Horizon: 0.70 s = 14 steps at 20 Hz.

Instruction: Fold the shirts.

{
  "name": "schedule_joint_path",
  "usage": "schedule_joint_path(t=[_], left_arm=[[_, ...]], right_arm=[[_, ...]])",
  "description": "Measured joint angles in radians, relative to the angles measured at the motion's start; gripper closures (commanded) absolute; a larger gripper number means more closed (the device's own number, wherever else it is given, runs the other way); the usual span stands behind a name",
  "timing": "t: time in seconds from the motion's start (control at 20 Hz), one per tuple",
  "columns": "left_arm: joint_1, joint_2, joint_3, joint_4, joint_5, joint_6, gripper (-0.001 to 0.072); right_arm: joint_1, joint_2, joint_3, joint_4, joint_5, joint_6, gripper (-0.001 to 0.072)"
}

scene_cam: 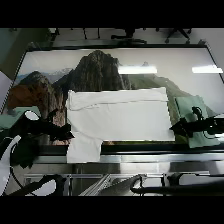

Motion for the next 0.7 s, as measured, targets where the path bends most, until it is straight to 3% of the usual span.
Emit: schedule_joint_path(t=[0.05,0.1,0.15,0.2,0.35,0.6,0.7], left_arm=[[0.0,0.0,0.0,0.0,-0.006,0.002,0.0693],[0.0,0.0,0.0,0.0,-0.01,0.005,0.0693],[0.0,0.001,0.0,0.0,-0.021,0.005,0.0693],[0.0,0.003,0.0,0.0,-0.03,0.009,0.0694],[0.0,0.038,-0.008,0.001,-0.058,0.013,0.0695],[0.001,0.169,-0.087,0.128,-0.11,-0.042,0.0695],[0.011,0.211,-0.096,0.15,-0.116,-0.057,0.0695]], right_arm=[[0.003,-0.002,-0.017,0.011,0.0,-0.013,0.0423],[0.008,-0.002,-0.029,0.023,-0.004,-0.027,0.0501],[0.014,-0.002,-0.038,0.025,-0.012,-0.041,0.0633],[0.021,0.0,-0.044,0.025,-0.021,-0.047,0.0692],[0.035,0.025,-0.054,0.026,-0.034,-0.037,0.0691],[0.042,0.077,-0.057,-0.124,-0.023,0.162,0.0691],[0.042,0.097,-0.054,-0.141,-0.024,0.188,0.0691]])
